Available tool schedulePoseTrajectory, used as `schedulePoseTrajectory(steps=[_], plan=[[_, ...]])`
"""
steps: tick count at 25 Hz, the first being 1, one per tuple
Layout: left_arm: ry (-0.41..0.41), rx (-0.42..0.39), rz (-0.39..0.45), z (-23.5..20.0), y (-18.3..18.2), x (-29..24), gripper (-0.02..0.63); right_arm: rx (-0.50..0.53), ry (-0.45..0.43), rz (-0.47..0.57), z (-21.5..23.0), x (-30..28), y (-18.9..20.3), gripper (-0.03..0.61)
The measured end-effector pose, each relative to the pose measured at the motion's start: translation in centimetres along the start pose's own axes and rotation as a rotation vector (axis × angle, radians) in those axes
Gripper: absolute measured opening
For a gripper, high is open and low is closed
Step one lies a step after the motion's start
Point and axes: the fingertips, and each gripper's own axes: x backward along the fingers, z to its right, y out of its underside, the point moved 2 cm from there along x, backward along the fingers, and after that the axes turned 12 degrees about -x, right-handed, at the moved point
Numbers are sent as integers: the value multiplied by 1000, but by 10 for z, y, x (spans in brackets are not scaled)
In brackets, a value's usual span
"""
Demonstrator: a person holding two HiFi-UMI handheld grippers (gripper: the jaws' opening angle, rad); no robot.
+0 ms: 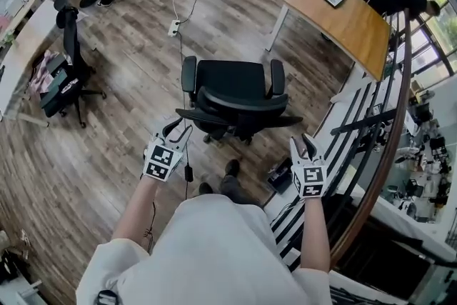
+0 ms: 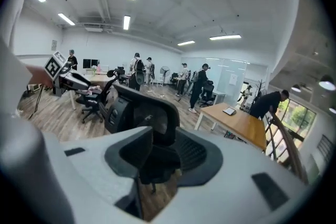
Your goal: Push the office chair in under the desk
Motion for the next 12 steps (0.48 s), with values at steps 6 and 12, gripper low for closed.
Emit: schedulePoseTrajectory(steps=[6, 12], plan=[[80, -184, -134, 6, 27, -39, 141, 272, -74, -174, 15, -44, 27, 123], [127, -361, -261, -3, 47, -66, 155, 624, -165, -357, 26, -90, 46, 123]])
